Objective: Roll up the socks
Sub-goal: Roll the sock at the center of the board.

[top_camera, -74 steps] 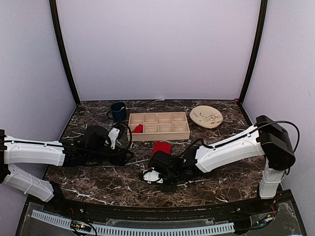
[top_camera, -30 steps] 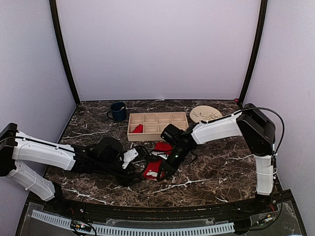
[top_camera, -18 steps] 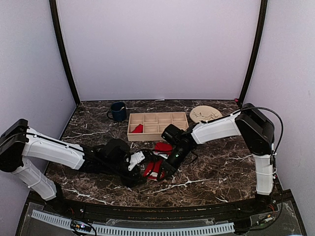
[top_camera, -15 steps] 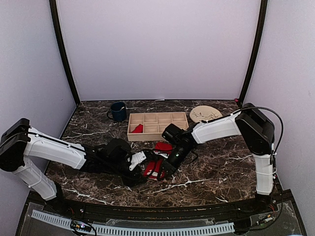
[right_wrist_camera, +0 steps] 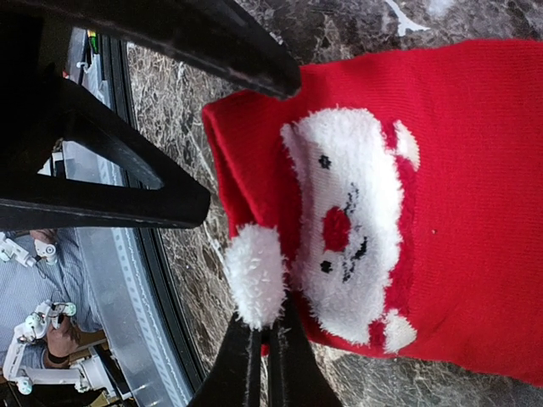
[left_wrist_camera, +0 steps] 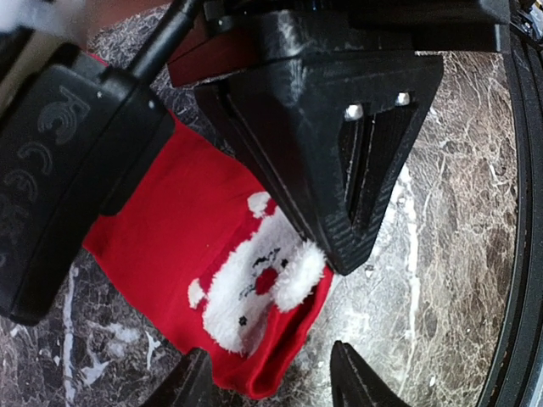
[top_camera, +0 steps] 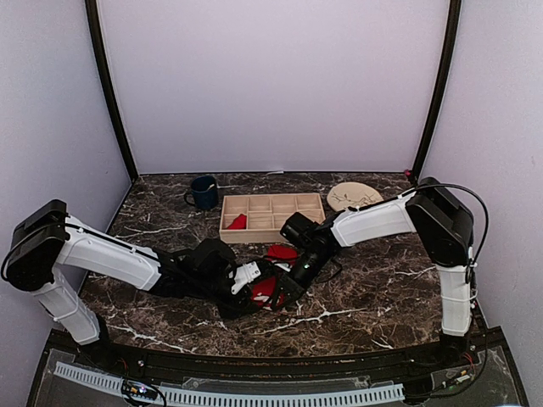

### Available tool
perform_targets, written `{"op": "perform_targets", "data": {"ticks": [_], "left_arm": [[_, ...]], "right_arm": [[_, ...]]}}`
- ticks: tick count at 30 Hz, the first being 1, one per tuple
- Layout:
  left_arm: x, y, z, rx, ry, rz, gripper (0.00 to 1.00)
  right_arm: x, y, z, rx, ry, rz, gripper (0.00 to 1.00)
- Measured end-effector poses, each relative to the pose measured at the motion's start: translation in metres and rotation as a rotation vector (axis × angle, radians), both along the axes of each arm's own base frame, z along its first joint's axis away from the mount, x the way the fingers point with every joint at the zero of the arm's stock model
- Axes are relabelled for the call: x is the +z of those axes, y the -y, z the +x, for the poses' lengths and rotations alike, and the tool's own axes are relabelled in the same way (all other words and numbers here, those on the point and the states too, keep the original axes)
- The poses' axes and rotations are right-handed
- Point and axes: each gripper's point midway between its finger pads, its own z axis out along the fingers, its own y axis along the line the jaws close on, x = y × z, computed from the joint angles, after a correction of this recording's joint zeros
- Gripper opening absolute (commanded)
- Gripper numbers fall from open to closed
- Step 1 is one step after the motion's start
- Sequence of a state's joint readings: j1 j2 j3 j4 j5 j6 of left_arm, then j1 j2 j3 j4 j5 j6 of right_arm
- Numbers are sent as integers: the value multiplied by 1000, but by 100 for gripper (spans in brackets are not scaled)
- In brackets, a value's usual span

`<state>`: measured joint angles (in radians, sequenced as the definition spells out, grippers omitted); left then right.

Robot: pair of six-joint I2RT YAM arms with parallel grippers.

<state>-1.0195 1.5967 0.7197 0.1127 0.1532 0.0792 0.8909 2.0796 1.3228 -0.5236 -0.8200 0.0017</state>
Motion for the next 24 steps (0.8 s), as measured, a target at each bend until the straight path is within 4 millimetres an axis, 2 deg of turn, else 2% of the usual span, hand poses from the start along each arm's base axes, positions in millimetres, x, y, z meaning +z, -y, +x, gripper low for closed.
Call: {"op": "perform_targets", "data": {"ticks": [8,13,18,24], "left_arm": [[-6,0,-1,-14,0,13,39],[-8,0,-1,-19,-2,16,37],[-7,0,-1,-22,1,15,26],[-7,1,-2,-30,-1,9,20]], "right_arm": [[0,0,0,-1,-12,5,0],[-4,1,0,-1,-23,-2,0],[-7,2,0,-5,-29,-8,0],[-9,3,0,-5,-32,-12,0]]}}
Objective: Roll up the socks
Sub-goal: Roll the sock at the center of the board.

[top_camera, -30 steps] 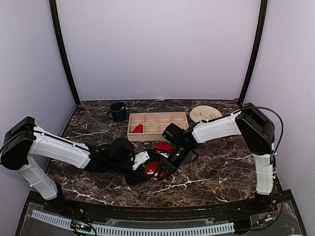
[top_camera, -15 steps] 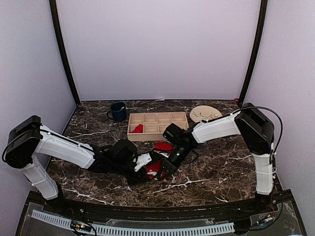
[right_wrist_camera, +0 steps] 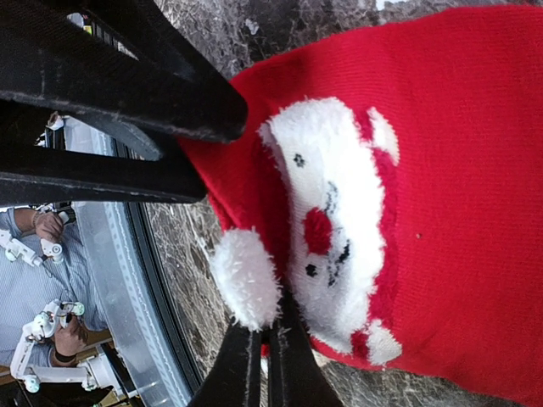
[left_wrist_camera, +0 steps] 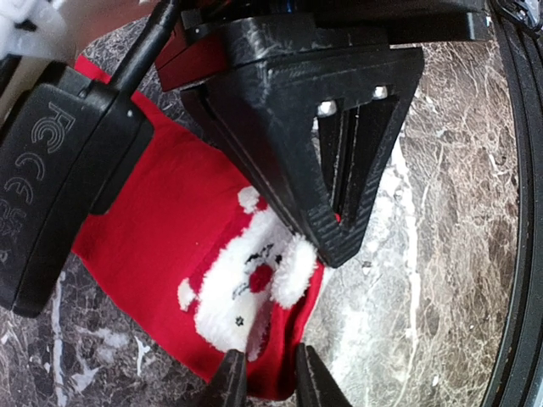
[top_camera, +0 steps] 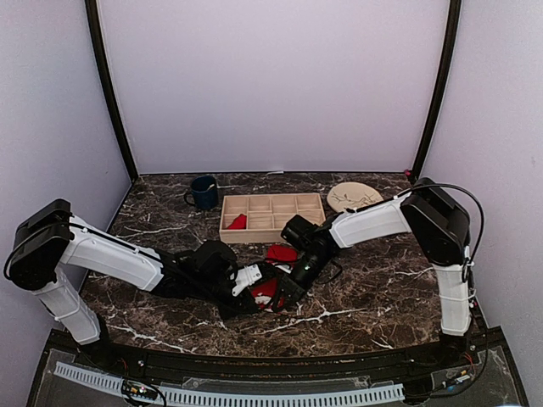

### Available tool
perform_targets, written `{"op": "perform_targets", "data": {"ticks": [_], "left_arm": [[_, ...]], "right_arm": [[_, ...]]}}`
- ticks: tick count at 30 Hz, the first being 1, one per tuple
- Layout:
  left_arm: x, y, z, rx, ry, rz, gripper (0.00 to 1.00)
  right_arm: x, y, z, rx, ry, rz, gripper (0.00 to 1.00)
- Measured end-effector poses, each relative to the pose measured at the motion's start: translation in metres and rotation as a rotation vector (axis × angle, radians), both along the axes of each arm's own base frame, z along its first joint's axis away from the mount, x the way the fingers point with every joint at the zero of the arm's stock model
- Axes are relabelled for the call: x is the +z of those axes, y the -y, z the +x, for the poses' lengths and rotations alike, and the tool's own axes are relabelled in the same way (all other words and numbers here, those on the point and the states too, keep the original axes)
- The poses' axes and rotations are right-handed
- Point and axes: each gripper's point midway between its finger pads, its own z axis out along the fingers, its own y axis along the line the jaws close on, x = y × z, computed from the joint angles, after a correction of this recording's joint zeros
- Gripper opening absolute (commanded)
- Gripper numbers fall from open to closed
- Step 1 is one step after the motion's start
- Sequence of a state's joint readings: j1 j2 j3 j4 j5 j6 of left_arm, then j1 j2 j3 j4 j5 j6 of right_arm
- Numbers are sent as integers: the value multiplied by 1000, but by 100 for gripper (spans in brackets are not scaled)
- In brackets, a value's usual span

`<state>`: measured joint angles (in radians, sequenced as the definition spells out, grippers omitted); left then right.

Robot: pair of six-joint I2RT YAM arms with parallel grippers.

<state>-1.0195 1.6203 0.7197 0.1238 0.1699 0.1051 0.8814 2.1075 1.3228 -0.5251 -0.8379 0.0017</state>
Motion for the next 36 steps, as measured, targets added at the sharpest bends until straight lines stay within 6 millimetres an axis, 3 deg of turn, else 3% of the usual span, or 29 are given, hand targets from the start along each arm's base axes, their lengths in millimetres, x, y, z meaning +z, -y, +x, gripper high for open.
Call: {"op": "perform_targets", "data": {"ticks": [17,25,36], "left_arm": [[-8,4,2,-10,-49,5,1],[-9,6,11,-10,-135,-18,0],[-4,7,2,-55,-282,-31,0]], "right_arm": [[-2,2,2,-11,-8,-9,3],[-4,5,5,-39,-25,-21,17],[-4,13,13,-89,-60,6,21]]}}
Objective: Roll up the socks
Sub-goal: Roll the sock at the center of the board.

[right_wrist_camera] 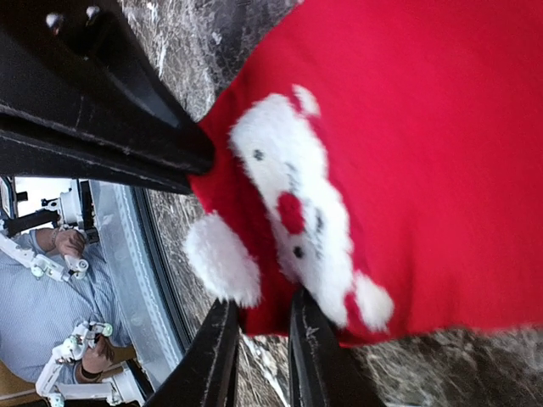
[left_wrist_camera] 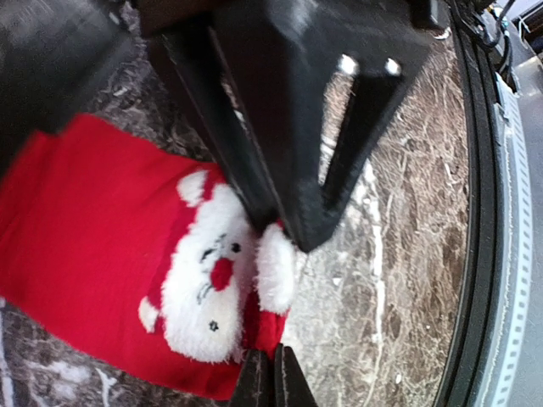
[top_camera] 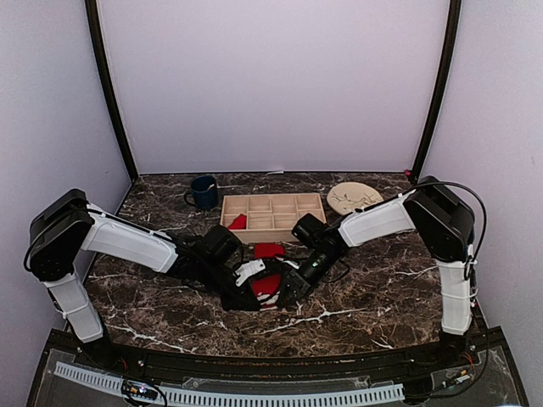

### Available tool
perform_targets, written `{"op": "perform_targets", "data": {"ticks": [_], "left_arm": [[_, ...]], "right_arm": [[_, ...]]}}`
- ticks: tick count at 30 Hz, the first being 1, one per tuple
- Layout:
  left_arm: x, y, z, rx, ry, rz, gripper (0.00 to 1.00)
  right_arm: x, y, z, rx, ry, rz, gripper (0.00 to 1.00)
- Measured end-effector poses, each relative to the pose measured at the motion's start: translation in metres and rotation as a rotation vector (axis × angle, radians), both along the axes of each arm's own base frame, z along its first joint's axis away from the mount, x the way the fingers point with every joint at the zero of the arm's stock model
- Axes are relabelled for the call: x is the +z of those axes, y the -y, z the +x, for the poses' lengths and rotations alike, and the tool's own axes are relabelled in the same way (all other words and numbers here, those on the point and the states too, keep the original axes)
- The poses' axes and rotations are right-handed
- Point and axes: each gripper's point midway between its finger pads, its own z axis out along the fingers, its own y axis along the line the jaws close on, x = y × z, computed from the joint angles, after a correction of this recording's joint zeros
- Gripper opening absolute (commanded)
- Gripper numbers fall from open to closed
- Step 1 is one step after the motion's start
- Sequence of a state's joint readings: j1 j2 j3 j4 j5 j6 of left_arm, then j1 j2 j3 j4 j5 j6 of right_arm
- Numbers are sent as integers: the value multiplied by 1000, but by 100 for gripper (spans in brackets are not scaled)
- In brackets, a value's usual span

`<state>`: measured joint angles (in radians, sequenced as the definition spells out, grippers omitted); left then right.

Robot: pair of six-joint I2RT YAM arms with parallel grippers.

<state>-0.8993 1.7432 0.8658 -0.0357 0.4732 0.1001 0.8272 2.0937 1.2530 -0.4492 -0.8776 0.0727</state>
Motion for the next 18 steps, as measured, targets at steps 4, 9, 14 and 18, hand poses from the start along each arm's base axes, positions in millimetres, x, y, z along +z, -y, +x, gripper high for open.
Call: {"op": "perform_targets", "data": {"ticks": [4,9,14,18], "left_arm": [[1,-2,-5,-11,-37,-2,0],[2,-4,-5,-12,-63,-10,0],[1,-6,-7,-11,-95,-6,0],[-2,-7,-6,-7,-132,-2,0]], "right_arm": [[-1,5,4,-25,-7,6,22],[0,12,5,-52,-17,17,22],[-1,24,8,-99,-36,18,22],[1,33,13,-144,-28,17,22]]}}
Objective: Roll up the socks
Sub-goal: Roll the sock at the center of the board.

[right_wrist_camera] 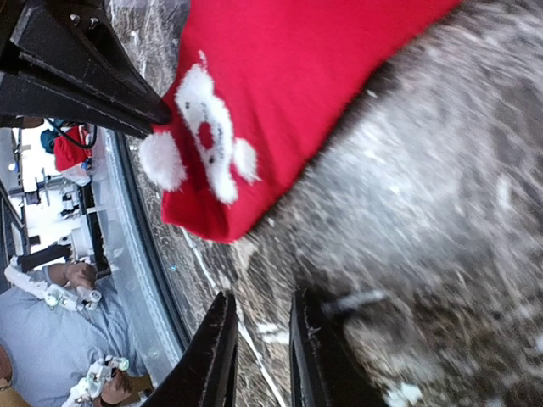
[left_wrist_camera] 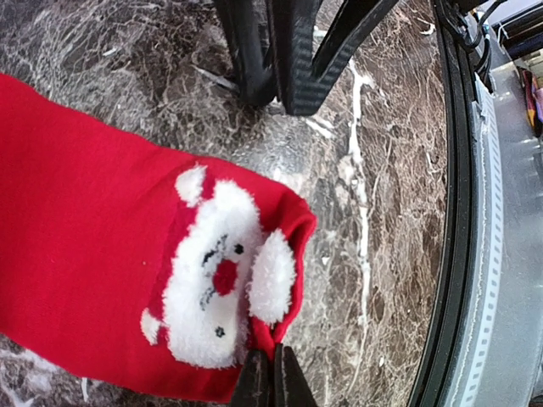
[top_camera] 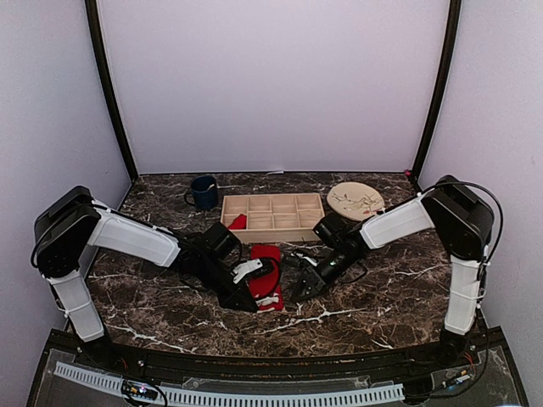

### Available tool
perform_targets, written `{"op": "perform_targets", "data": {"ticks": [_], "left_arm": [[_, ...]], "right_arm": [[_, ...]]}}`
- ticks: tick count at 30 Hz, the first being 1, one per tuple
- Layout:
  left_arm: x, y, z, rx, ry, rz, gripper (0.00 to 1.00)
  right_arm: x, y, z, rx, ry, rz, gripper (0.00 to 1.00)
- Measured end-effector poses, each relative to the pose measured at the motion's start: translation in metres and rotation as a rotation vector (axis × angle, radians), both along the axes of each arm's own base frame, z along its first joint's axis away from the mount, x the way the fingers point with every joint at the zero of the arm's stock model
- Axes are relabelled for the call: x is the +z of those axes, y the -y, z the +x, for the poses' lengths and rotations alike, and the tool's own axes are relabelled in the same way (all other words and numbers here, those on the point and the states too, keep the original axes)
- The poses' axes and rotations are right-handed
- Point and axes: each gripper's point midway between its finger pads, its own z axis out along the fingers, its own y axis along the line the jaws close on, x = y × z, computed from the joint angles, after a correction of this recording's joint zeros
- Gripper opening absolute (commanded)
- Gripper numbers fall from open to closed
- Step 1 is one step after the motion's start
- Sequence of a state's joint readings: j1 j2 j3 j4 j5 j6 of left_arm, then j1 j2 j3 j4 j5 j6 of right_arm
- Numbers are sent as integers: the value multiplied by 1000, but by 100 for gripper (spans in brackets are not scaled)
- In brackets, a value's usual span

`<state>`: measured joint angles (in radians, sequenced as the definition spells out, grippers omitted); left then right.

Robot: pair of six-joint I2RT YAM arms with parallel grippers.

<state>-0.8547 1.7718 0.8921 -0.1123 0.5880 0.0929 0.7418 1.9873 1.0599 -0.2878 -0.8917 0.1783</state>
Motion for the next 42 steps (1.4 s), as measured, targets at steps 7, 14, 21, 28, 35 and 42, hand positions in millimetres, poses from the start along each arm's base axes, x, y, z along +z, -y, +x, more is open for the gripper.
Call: {"op": "perform_targets", "data": {"ticks": [7,14,21,28,35,42], "left_arm": [[-2,0,8,13,-80,0,0],[-1,2,16,17,-161,7,0],[-2,-1,20,12,-280,14,0],[-3,-7,20,18,-375,23,0],[-4,-12,17,24,-429,37,0],[-3,-9,19,14,-452,43,0]], "right_arm": [[0,19,9,-67,140,-59,22],[0,34,5,-65,403,-168,23],[3,28,-15,37,702,-240,31],[18,12,-25,116,1005,-280,37],[18,-16,-34,231,1191,-315,48],[11,-36,-33,328,1326,-363,52]]}}
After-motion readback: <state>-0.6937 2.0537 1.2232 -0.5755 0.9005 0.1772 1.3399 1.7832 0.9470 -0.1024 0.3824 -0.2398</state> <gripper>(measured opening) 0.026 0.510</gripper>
